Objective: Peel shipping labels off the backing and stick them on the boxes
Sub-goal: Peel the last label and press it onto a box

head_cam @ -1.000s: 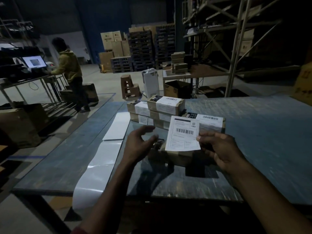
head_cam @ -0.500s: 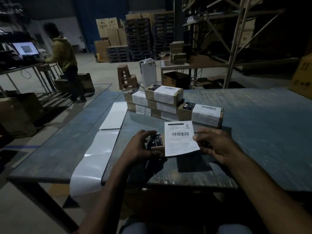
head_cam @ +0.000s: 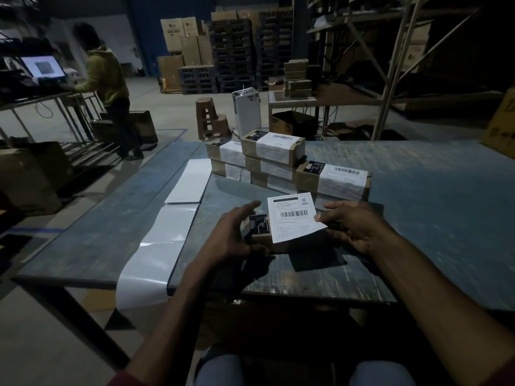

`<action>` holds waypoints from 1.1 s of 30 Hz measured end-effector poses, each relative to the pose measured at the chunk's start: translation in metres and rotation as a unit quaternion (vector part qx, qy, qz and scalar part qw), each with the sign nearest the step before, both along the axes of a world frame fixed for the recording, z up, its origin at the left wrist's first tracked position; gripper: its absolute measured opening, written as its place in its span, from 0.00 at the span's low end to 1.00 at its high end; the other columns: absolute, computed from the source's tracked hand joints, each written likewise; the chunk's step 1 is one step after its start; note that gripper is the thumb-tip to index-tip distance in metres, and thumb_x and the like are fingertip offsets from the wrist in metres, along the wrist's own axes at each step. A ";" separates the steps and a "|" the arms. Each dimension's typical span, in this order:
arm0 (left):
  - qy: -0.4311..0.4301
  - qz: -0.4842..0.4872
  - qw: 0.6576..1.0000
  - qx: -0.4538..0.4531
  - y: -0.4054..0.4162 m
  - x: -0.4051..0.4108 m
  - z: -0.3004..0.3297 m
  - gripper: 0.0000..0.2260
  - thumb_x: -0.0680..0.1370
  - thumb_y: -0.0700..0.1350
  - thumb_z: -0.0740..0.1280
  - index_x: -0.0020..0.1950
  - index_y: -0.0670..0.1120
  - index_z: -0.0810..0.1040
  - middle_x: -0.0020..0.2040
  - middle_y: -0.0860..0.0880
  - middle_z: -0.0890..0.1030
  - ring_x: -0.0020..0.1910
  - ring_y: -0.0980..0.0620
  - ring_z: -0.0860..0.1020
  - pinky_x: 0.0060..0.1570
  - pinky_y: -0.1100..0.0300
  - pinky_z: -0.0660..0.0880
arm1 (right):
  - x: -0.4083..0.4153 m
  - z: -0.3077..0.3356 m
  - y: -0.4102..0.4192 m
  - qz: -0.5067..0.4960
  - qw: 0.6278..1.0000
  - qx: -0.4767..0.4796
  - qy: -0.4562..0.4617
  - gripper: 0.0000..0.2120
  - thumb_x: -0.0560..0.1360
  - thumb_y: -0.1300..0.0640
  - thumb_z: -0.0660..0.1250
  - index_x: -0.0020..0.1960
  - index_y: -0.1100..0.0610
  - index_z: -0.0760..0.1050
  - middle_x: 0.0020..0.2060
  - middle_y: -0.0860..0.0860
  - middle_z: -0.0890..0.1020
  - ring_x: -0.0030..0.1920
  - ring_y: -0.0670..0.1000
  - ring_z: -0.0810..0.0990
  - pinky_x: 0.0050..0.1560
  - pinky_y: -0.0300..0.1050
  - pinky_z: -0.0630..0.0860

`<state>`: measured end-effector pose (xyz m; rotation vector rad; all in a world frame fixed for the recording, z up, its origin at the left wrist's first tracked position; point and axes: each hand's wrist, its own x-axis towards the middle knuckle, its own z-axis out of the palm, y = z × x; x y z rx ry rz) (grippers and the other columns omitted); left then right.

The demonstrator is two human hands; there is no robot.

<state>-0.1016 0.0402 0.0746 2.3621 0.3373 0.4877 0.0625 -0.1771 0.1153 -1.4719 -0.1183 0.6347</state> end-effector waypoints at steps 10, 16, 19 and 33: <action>0.005 -0.020 1.000 0.008 0.000 0.007 0.006 0.46 0.63 0.44 0.86 0.78 0.52 0.70 0.68 0.44 0.79 0.68 0.48 0.76 0.68 0.48 0.75 | -0.001 0.008 0.001 0.013 0.999 -0.029 -0.005 0.19 0.70 0.75 0.75 0.57 0.61 0.76 0.43 0.61 0.87 0.42 0.57 0.87 0.31 0.41 0.82; 0.010 -0.028 0.999 -0.016 -0.002 0.005 0.006 0.45 0.60 0.50 0.82 0.77 0.52 0.72 0.68 0.46 0.79 0.68 0.48 0.77 0.68 0.45 0.76 | -0.001 0.010 0.004 0.010 0.999 -0.040 -0.008 0.21 0.70 0.75 0.75 0.59 0.62 0.75 0.43 0.63 0.87 0.50 0.62 0.87 0.33 0.42 0.83; 0.008 -0.029 0.999 -0.016 -0.001 0.005 0.006 0.46 0.59 0.50 0.82 0.77 0.51 0.72 0.68 0.45 0.79 0.67 0.47 0.78 0.67 0.44 0.76 | -0.003 0.011 0.005 0.007 0.999 -0.043 -0.012 0.20 0.71 0.75 0.75 0.58 0.62 0.75 0.44 0.64 0.87 0.50 0.61 0.88 0.32 0.42 0.83; 0.020 -0.048 0.999 -0.002 0.001 0.005 0.007 0.43 0.62 0.48 0.80 0.77 0.52 0.72 0.70 0.47 0.77 0.69 0.48 0.76 0.69 0.46 0.75 | -0.001 0.015 0.008 0.021 0.997 -0.069 -0.026 0.18 0.70 0.75 0.75 0.55 0.62 0.75 0.42 0.63 0.87 0.41 0.58 0.87 0.31 0.43 0.84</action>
